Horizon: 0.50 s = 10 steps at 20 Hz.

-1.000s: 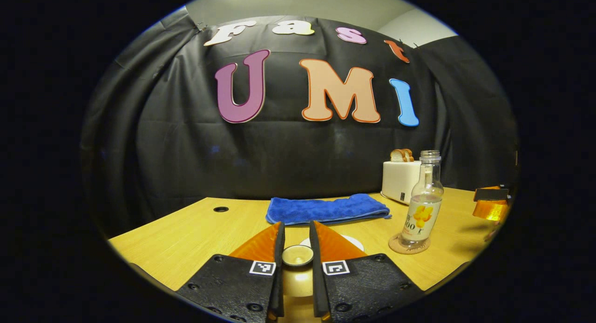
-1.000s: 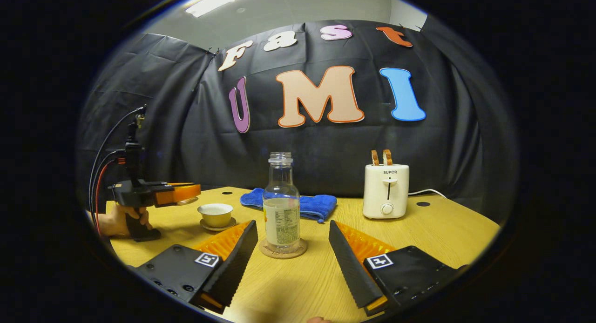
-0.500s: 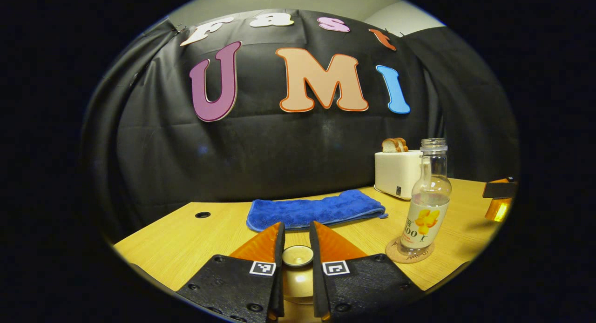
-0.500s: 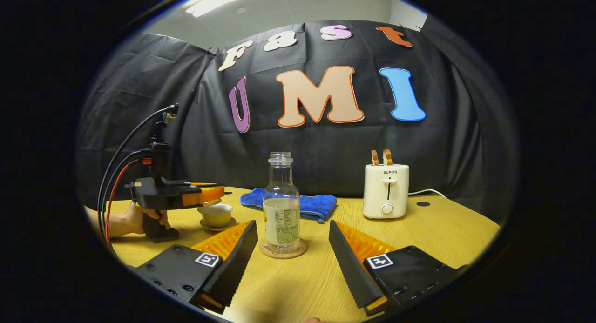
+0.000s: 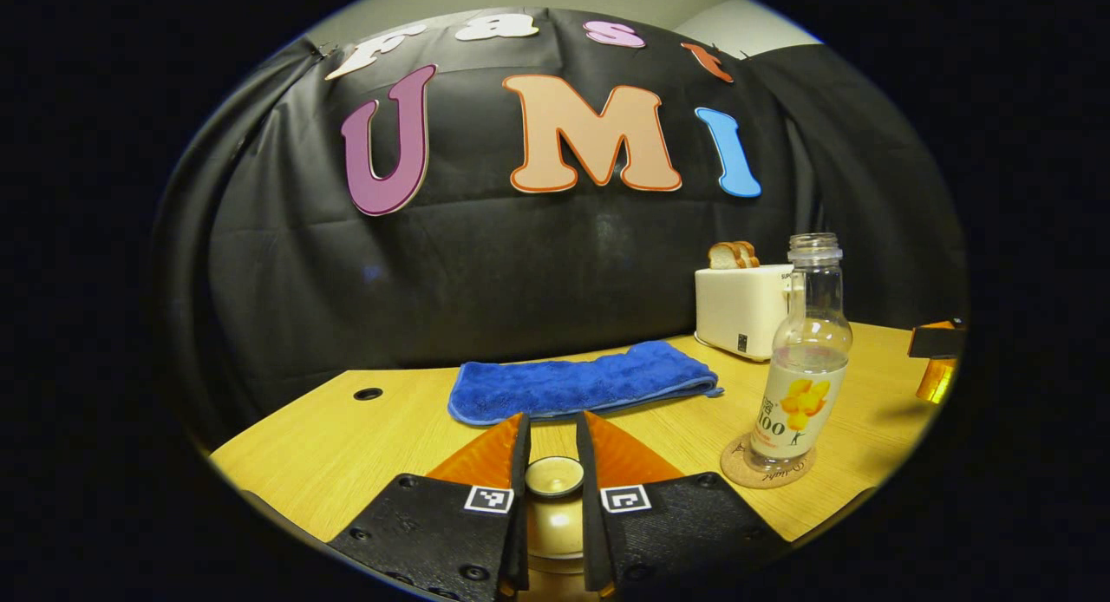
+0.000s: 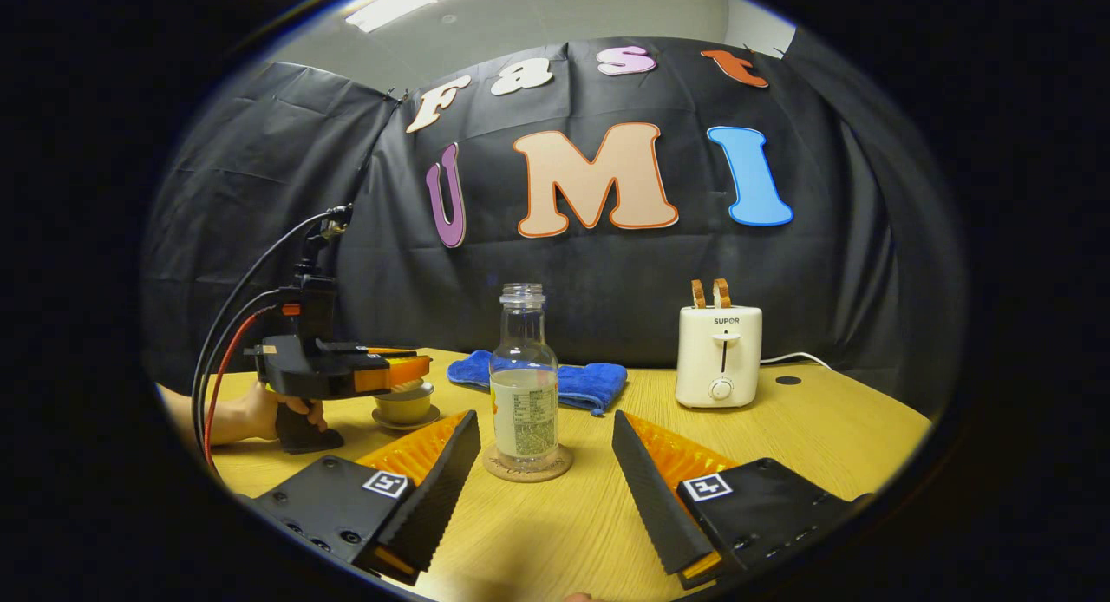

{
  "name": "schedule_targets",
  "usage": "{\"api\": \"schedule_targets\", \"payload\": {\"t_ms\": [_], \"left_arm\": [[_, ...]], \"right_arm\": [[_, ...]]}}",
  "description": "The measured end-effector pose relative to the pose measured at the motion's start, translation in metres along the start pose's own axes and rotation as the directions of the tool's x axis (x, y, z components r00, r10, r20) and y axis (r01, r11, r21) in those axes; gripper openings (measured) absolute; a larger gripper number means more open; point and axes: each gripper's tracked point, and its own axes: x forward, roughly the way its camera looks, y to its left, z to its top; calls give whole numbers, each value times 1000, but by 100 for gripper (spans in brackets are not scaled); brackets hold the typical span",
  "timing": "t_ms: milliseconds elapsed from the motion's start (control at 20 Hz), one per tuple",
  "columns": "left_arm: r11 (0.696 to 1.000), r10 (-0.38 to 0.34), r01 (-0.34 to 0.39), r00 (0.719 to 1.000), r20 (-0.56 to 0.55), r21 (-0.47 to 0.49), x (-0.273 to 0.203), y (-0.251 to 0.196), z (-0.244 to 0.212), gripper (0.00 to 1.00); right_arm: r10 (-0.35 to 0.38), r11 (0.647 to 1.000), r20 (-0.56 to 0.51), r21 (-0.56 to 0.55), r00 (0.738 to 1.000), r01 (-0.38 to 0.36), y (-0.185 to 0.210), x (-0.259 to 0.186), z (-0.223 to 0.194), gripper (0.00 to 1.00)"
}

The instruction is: Open the teacup lid with one hand, grasp the water bottle and pour water into the teacup with the other hand; after pouring, place the water bottle on the coaster and then close the teacup lid.

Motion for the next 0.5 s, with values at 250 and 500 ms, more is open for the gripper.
{"api": "schedule_targets", "payload": {"t_ms": [250, 500], "left_arm": [[1000, 0, 1, 1000, -28, 20, 3, -2, -4, 22], [999, -4, 7, 997, -72, 34, 5, -5, -10, 22]], "right_arm": [[0, 1000, 1, 0, 1000, 0, 0, 0, 0, 98], [-4, 1000, 1, -1, 1000, 4, -2, 0, 0, 98]]}}
